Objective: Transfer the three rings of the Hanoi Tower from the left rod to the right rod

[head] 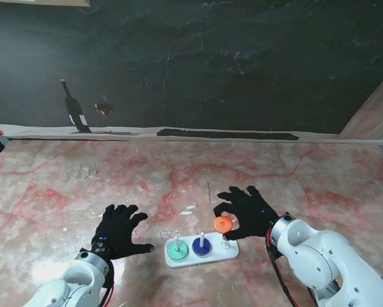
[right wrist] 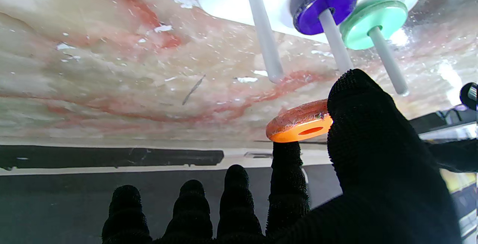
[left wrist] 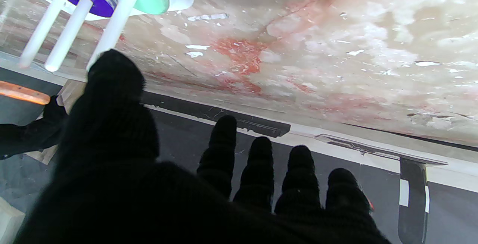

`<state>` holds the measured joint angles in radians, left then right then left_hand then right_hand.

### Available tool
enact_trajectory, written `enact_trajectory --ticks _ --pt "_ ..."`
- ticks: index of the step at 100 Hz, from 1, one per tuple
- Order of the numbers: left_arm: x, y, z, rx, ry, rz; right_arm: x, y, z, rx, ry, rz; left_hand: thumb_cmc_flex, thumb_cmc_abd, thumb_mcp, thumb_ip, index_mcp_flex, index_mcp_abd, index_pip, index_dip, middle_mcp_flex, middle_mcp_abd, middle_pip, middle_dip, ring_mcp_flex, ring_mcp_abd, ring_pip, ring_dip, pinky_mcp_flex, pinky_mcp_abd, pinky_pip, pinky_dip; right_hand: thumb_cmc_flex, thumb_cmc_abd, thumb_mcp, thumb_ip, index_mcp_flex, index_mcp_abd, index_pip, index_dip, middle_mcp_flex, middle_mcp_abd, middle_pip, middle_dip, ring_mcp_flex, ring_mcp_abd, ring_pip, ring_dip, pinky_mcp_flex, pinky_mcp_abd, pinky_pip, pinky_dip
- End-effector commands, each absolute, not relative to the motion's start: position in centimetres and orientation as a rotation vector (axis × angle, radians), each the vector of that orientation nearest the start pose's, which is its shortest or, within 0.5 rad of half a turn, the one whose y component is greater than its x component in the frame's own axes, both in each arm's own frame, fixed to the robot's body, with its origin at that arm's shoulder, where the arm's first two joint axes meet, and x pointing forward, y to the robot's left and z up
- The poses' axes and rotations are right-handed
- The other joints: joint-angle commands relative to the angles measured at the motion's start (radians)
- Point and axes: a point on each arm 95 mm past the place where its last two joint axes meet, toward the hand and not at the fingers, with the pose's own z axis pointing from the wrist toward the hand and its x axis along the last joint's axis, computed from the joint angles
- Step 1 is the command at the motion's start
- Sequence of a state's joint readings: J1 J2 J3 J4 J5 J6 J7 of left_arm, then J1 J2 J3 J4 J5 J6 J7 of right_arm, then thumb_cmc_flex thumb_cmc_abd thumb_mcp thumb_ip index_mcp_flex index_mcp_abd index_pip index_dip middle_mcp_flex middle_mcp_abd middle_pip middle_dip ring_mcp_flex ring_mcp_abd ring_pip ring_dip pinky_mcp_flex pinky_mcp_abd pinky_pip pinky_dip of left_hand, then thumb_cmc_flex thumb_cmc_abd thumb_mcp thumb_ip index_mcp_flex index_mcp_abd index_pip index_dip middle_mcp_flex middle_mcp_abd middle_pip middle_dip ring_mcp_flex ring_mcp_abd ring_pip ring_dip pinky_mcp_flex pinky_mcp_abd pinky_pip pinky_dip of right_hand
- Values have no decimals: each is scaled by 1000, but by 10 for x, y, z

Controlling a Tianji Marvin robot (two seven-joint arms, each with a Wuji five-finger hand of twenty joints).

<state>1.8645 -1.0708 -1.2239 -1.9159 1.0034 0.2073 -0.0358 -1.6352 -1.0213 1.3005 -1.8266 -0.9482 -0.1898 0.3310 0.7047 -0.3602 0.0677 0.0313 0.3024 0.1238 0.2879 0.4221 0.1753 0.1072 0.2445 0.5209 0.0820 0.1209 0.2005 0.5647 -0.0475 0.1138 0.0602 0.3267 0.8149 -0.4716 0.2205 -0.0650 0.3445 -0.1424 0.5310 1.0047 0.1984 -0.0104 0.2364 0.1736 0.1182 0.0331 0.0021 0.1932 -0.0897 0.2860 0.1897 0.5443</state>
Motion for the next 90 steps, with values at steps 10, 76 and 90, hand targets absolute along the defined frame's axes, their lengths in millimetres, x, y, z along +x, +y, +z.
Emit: enact_trajectory --ticks 10,76,90 --pt "310 -26 -321 -1381 1475 -1414 375 22 -279 1099 1878 1529 6 11 -18 26 12 6 1 4 -3 -5 14 -4 -20 1 12 -10 -10 1 -4 13 32 54 119 38 95 -70 74 64 -17 -11 1 -9 7 -18 -7 5 -11 19 -17 -8" --pt "309 -24 -320 -1381 1471 -1409 381 46 -295 1095 1993 1571 6 13 -18 26 12 7 0 3 -4 -4 13 -4 -20 1 14 -12 -10 1 -4 13 22 49 129 39 100 -69 62 70 -18 -11 3 -10 7 -16 -8 4 -10 20 -17 -6" --pt "309 -24 -320 -1380 1470 -1409 382 46 -299 1103 2008 1567 6 13 -19 26 11 6 0 3 -4 -4 14 -4 -20 1 14 -12 -10 1 -4 13 19 49 132 40 99 -69 58 70 -18 -12 2 -11 6 -17 -8 3 -11 20 -16 -5"
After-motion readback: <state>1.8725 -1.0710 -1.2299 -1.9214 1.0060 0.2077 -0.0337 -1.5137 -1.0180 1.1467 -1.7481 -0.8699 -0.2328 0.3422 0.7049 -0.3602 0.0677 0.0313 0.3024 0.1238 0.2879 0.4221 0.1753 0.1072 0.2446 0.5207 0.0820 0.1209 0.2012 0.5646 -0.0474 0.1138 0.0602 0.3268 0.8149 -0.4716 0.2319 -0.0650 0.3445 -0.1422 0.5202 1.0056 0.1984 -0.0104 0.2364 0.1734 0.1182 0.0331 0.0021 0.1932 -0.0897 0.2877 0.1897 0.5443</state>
